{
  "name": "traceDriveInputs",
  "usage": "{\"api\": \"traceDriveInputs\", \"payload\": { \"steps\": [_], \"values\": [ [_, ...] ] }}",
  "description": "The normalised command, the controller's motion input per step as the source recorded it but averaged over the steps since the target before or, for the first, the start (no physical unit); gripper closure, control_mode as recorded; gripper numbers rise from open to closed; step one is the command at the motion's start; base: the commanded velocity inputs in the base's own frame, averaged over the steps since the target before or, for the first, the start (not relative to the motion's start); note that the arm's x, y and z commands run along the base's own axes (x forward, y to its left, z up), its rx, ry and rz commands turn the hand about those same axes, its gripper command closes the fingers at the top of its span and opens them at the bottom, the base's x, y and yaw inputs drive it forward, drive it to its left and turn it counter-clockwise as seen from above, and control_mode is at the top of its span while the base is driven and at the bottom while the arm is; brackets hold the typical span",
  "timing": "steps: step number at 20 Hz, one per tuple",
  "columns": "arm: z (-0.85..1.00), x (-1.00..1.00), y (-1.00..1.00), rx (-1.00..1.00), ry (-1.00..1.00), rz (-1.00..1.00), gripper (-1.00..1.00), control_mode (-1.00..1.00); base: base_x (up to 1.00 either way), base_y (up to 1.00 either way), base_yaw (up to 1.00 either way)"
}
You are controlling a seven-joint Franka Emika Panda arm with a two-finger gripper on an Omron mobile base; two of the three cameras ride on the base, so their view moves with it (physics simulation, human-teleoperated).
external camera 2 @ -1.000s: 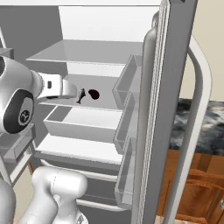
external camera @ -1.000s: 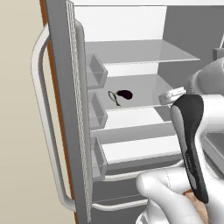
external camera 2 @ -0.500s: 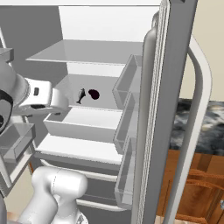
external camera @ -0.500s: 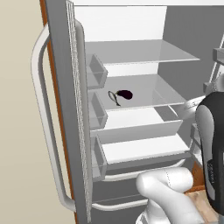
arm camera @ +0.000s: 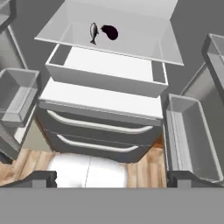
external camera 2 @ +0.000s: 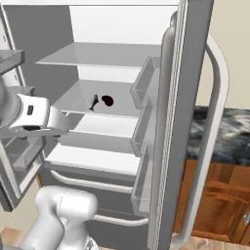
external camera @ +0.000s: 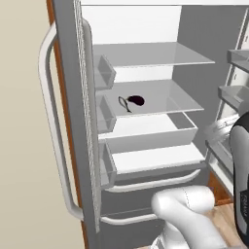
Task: Place the ketchup and mayonnaise from the counter to the top shelf of the fridge. If the existing items in the fridge are on the top shelf, move them to other shelves.
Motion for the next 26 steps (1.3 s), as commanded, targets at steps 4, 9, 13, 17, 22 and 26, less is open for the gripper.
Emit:
{"api": "traceDriveInputs", "payload": {
  "steps": [4, 9, 13, 17, 22, 26],
  "values": [
    [0.0, 0.0, 0.0, 0.0, 0.0, 0.0, -1.0, 1.0, -1.0, 0.03, 0.0],
    [0.0, 0.0, 0.0, 0.0, 0.0, 0.0, -1.0, 1.0, -1.0, 0.06, 0.0],
    [0.0, 0.0, 0.0, 0.0, 0.0, 0.0, -1.0, 1.0, -1.0, 0.16, -0.13],
    [0.0, 0.0, 0.0, 0.0, 0.0, 0.0, -1.0, 1.0, -0.84, 0.04, -0.61],
    [0.0, 0.0, 0.0, 0.0, 0.0, 0.0, -1.0, 1.0, -0.13, -0.49, -0.74],
    [0.0, 0.0, 0.0, 0.0, 0.0, 0.0, -1.0, 1.0, 0.69, -0.86, -0.46]
  ]
}}
